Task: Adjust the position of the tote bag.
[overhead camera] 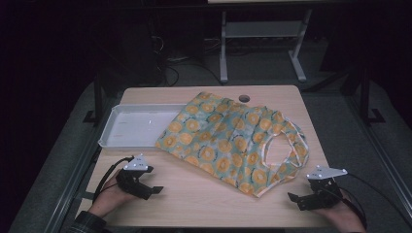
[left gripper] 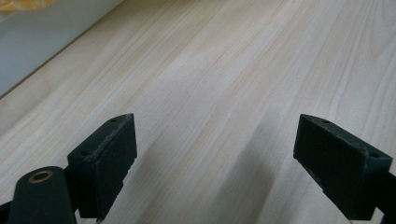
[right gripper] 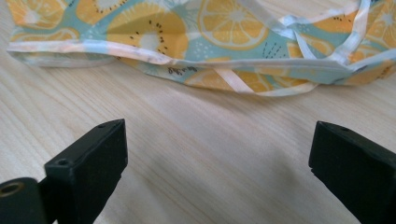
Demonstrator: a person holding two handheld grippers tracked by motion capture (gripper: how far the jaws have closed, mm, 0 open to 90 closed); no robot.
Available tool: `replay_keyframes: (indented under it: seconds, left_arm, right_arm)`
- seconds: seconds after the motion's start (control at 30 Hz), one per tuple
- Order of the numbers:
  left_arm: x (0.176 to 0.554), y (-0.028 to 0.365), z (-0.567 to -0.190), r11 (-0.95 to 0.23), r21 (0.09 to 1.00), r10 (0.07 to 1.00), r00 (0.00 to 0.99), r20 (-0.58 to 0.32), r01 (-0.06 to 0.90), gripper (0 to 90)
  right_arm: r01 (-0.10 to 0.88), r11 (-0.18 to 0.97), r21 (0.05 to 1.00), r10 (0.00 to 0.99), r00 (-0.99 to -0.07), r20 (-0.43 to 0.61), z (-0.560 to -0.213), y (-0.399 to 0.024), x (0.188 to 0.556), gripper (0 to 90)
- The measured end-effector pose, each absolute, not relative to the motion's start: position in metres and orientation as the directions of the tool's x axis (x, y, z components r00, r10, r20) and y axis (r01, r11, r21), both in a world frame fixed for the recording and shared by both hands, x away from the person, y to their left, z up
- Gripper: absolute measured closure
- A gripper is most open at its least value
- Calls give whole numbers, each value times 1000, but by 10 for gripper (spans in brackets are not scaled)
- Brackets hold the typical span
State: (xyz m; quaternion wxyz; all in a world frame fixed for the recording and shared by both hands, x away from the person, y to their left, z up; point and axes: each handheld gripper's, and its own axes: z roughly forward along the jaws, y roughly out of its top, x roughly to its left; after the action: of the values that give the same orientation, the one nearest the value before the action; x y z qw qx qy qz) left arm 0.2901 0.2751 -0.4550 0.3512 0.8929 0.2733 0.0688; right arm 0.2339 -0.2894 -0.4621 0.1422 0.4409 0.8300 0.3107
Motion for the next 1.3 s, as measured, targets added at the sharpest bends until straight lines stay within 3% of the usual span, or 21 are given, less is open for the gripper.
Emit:
replay_keyframes:
  seconds: [0.1,0.37,0.4,0.43,0.5,0.53,0.57,0.67,0.7,0.87,0.97,1.3]
  left_arm:
    - [290,275,-454,-602,664,539,839,-73,444,131]
    - [290,274,-454,-604,655,544,835,-79,455,135]
    - [290,274,-454,-601,653,545,834,-87,461,135]
    - [291,274,-454,-594,659,545,833,-93,462,135]
    - [291,274,-454,-590,663,544,834,-95,461,135]
    - [291,273,-453,-592,664,540,837,-95,457,136]
    - [291,273,-453,-592,664,540,837,-95,457,138]
    - [290,272,-454,-603,657,533,842,-89,452,139]
    - [290,272,-453,-613,653,526,846,-83,445,139]
    - [290,272,-453,-608,655,530,844,-86,449,140]
    - [290,272,-453,-611,656,528,846,-79,443,140]
    - [290,273,-453,-622,648,522,850,-74,438,140]
  right_arm:
    - [644,410,646,822,-567,44,-461,-290,235,53]
    - [646,387,658,827,-559,61,-448,-289,239,182]
    - [644,382,663,827,-558,66,-445,-290,242,264]
    - [644,382,663,827,-558,66,-445,-290,242,264]
    - [648,381,659,829,-555,67,-441,-290,247,352]
    - [654,373,658,835,-545,68,-437,-291,251,481]
    - [654,373,658,835,-545,68,-437,-291,251,481]
    - [668,360,652,841,-534,83,-430,-290,262,670]
    - [668,360,652,841,-534,83,-430,-290,262,670]
    - [665,364,652,841,-535,76,-426,-289,276,840]
    - [671,371,642,845,-530,65,-428,-289,286,891]
    - [691,432,579,844,-537,11,-445,-288,315,893]
